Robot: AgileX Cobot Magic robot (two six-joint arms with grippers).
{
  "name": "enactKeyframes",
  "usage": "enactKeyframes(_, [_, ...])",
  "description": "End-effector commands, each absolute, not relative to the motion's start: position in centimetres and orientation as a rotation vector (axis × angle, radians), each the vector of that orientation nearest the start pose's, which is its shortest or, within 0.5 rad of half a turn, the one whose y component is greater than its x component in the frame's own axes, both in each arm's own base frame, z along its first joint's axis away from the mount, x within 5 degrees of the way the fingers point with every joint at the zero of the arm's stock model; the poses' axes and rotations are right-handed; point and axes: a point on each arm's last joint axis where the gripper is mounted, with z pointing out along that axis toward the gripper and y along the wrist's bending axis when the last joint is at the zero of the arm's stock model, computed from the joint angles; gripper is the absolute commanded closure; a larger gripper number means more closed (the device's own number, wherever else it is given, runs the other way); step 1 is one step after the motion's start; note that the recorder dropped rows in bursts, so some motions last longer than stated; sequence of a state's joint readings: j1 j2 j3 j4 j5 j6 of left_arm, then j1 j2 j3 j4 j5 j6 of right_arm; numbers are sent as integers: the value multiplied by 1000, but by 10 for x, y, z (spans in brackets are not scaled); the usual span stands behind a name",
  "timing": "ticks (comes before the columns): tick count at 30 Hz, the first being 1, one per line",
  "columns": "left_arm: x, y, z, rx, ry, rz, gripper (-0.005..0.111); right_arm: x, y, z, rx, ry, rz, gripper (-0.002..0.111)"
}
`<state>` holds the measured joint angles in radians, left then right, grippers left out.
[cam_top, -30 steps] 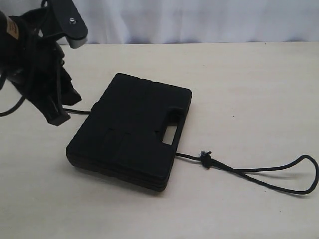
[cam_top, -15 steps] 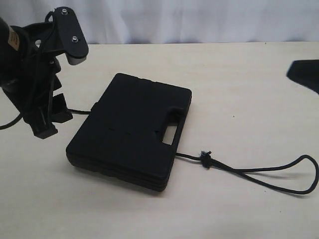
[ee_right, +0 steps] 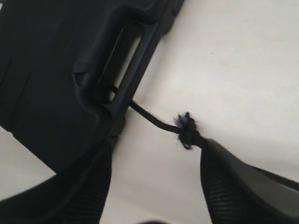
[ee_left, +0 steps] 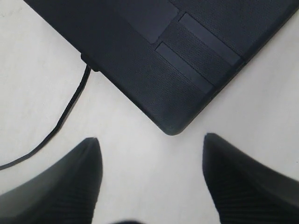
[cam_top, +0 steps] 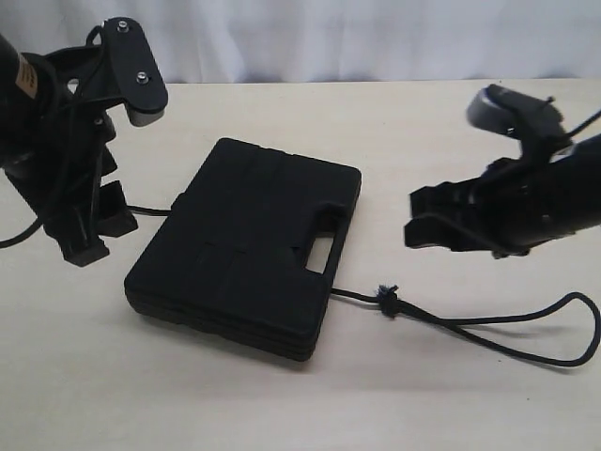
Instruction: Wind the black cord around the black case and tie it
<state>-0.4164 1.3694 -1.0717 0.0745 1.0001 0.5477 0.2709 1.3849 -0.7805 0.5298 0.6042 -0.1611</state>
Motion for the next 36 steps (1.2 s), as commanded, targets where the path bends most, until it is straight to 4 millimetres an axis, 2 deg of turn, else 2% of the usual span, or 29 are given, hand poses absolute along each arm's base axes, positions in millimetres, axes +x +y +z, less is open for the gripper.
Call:
enactKeyframes(1, [243,-105,291,1309,2440,90,46,260,128,211,-102,2633,556,54])
enactKeyframes(5, [242,-105,287,1307,2442,76,46,280,150,186,-106,2656,537,54])
enactKeyframes(11, [240,-104,267,1408,2361,109,46,302,159,155,-19,2696,507,54])
enactKeyframes(17, [242,-106,253,1448,2245,132,46,315,163,138,50,2672,499,54])
enactKeyframes(24, [238,-118,254,1540,2137,-25,46,319,165,121,170,2702,524,54])
enactKeyframes(26, [236,-120,255,1548,2124,-64,46,319,166,117,188,2711,525,60])
enactKeyframes(28, [235,-121,254,1552,2133,-94,46,320,166,116,196,2710,524,75])
enactKeyframes(29, [233,-121,254,1575,2135,-98,46,320,166,116,221,2709,535,89])
enactKeyframes(31, [232,-120,253,1595,2136,-97,46,319,166,118,252,2705,553,104])
enactKeyframes(36, [232,-120,253,1642,2102,-84,46,318,167,138,244,2668,593,104])
